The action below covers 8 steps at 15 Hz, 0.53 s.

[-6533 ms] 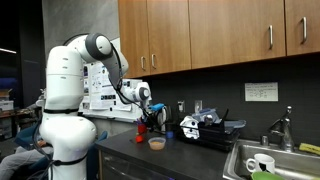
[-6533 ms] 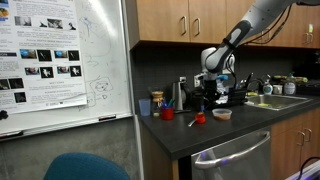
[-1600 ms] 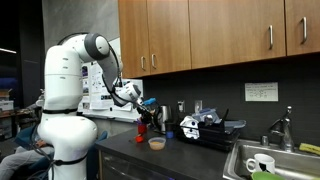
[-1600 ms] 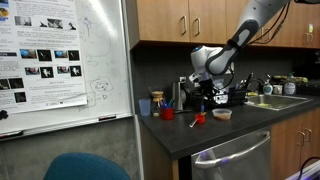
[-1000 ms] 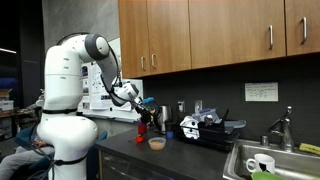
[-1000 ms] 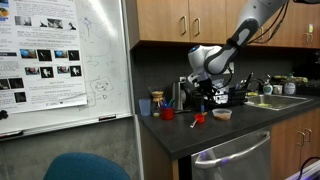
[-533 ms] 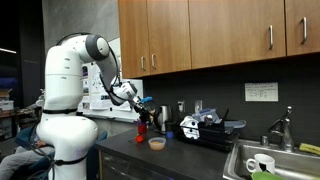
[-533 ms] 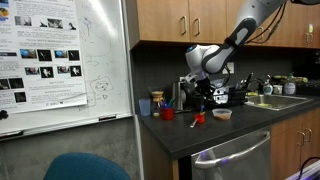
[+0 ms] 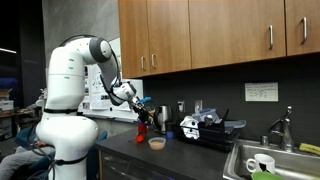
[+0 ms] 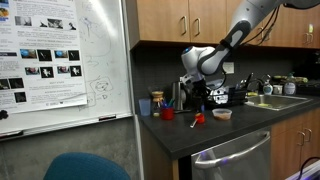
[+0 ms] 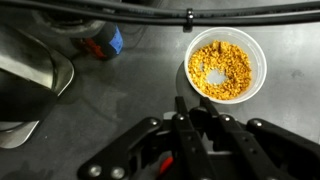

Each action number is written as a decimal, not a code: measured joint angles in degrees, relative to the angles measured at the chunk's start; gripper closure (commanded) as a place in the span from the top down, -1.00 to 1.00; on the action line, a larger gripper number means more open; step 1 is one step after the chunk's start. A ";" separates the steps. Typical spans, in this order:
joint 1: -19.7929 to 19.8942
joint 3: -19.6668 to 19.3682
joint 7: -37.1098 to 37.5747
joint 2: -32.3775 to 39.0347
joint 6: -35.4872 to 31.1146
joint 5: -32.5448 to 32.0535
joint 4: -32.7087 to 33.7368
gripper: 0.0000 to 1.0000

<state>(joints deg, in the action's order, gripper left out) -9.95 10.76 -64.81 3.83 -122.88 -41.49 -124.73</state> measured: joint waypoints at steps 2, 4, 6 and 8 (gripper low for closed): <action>-0.16 0.13 0.89 1.06 0.01 -0.04 1.00 -0.91; -0.24 0.15 1.90 2.00 0.01 -0.69 1.85 -0.91; -0.24 0.15 2.96 2.80 0.01 -1.97 2.47 -0.91; -0.22 0.13 3.89 3.28 0.01 -3.15 2.78 -0.91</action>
<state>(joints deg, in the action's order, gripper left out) -10.17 10.89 -60.92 7.11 -122.88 -44.64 -121.95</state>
